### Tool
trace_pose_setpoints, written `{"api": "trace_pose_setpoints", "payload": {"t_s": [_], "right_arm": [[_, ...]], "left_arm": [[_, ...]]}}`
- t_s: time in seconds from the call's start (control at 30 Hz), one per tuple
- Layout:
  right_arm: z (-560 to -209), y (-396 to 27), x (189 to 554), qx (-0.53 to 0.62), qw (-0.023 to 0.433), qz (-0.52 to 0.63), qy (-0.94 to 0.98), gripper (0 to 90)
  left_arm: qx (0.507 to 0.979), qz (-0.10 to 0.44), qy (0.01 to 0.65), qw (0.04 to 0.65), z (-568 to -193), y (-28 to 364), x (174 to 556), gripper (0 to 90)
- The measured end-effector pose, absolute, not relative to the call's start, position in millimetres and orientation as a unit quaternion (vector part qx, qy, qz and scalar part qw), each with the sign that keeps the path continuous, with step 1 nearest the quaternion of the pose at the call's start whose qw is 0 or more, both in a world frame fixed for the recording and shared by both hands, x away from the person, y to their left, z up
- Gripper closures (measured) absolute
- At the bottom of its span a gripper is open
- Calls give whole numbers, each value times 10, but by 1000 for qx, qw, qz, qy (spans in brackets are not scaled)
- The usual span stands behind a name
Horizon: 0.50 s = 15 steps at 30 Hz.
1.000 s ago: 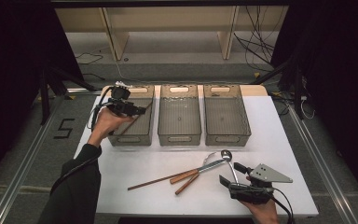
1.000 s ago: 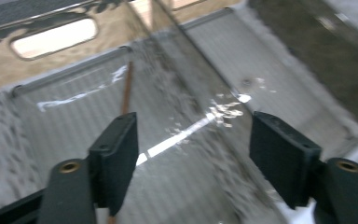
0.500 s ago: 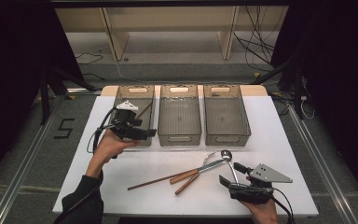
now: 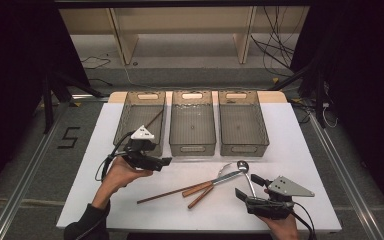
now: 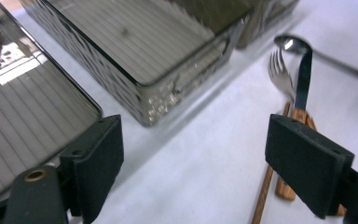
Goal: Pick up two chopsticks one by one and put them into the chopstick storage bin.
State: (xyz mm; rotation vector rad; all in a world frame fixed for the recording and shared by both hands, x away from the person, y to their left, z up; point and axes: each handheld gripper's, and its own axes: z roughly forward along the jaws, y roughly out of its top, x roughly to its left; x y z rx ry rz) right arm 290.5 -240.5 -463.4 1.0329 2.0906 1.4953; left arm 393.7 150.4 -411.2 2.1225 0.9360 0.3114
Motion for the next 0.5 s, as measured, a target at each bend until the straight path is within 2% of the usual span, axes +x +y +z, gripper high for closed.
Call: {"api": "trace_pose_setpoints", "payload": {"t_s": [0.5], "right_arm": [[-4634,-2395,2895,362,185,531,743,244]], "left_arm": [[897,97,318,291,-4386,1275,3699,168]]}}
